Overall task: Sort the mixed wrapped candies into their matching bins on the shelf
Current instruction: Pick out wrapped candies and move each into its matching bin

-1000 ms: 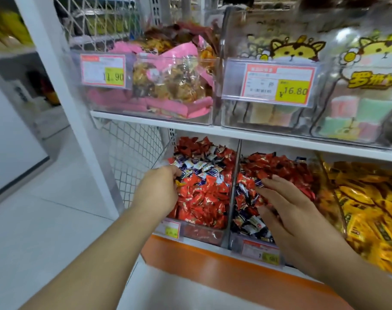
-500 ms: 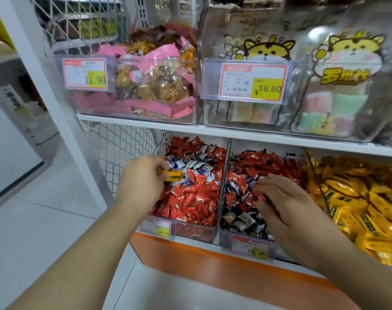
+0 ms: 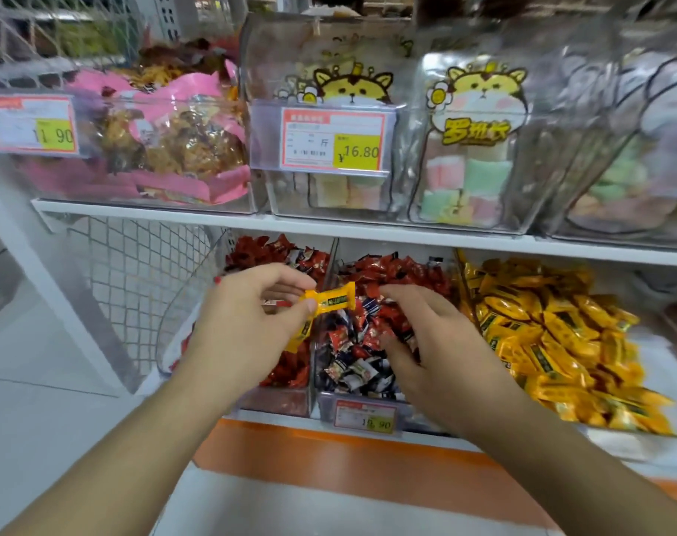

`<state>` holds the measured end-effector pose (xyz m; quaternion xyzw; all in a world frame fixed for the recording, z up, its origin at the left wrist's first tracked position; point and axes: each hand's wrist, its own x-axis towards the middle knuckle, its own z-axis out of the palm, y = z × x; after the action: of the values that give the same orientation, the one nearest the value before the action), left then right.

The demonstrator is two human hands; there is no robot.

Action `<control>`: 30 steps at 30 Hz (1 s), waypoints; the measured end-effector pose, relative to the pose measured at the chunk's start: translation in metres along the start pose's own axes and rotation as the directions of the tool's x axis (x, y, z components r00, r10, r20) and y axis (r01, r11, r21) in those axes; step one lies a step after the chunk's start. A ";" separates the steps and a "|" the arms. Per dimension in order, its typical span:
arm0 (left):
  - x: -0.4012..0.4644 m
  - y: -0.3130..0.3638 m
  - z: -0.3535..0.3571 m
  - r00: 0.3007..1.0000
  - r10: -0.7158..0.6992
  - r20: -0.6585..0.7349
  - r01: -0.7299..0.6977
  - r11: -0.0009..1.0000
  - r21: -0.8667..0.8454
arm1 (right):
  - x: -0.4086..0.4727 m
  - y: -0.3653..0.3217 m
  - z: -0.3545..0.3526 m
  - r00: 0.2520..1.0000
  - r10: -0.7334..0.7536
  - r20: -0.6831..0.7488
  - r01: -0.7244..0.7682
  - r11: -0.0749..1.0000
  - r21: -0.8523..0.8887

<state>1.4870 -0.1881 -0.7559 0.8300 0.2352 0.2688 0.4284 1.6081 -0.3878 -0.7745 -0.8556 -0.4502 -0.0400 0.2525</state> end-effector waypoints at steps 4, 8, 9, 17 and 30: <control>-0.010 0.021 0.025 0.996 -0.028 0.085 0.042 0.985 -0.169 | 0.001 0.005 -0.004 0.996 -0.062 -0.060 0.063 0.998 0.012; -0.017 0.033 0.045 0.979 -0.140 0.146 0.179 0.933 -0.313 | 0.000 0.019 -0.012 0.980 -0.089 -0.176 0.094 0.995 0.022; -0.018 0.034 0.050 0.972 -0.167 0.163 0.214 0.917 -0.337 | -0.002 0.022 -0.014 0.981 -0.084 -0.174 0.093 0.995 0.041; -0.015 0.041 0.074 0.949 -0.221 0.225 0.294 0.876 -0.381 | -0.011 0.055 -0.035 0.966 0.080 -0.248 -0.098 0.993 -0.063; -0.017 0.042 0.083 0.963 -0.223 0.149 0.266 0.871 -0.414 | -0.014 0.054 -0.049 0.976 0.165 -0.141 -0.151 0.983 0.104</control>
<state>1.5350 -0.2693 -0.7658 0.6904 0.2524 0.2174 0.6421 1.6504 -0.4460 -0.7576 -0.8706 -0.3621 -0.0625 0.3273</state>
